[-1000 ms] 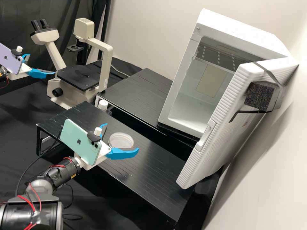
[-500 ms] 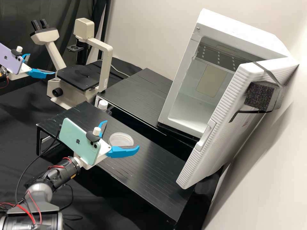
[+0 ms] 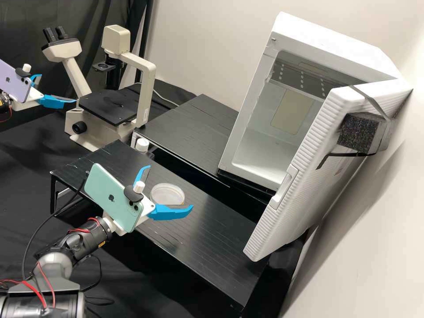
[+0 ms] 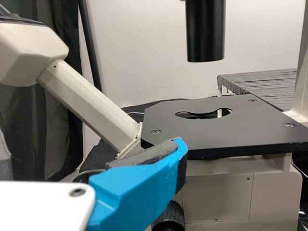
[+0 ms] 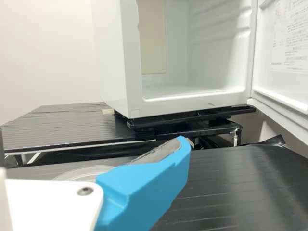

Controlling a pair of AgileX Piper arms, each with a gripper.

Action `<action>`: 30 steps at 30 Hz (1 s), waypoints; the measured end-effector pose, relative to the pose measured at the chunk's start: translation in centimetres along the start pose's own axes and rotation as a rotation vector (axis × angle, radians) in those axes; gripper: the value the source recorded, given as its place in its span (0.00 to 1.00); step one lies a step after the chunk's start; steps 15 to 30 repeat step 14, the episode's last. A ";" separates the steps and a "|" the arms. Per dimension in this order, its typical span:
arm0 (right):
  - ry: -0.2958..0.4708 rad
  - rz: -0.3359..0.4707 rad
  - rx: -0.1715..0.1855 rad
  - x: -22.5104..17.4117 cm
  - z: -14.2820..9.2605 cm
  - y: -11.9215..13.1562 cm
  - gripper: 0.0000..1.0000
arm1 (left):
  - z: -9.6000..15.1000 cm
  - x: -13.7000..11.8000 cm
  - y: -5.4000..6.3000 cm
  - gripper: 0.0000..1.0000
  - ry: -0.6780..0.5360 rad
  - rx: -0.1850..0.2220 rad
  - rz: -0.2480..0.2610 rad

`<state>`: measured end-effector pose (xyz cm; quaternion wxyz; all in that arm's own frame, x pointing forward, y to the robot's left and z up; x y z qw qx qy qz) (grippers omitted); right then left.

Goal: Move the petri dish to the bench.

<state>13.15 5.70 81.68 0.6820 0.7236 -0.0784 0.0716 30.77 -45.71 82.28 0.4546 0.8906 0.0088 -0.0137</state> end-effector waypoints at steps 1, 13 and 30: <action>0.003 -0.003 0.001 0.0 0.0 0.0 1.00 | 0.0 0.0 0.0 1.00 0.000 0.000 0.000; -0.085 -0.007 0.007 0.1 0.7 -0.4 1.00 | 0.0 0.0 0.0 1.00 0.000 0.000 0.000; -0.098 -0.005 0.012 0.1 0.9 -0.4 1.00 | 0.0 0.0 0.0 1.00 0.000 0.000 0.000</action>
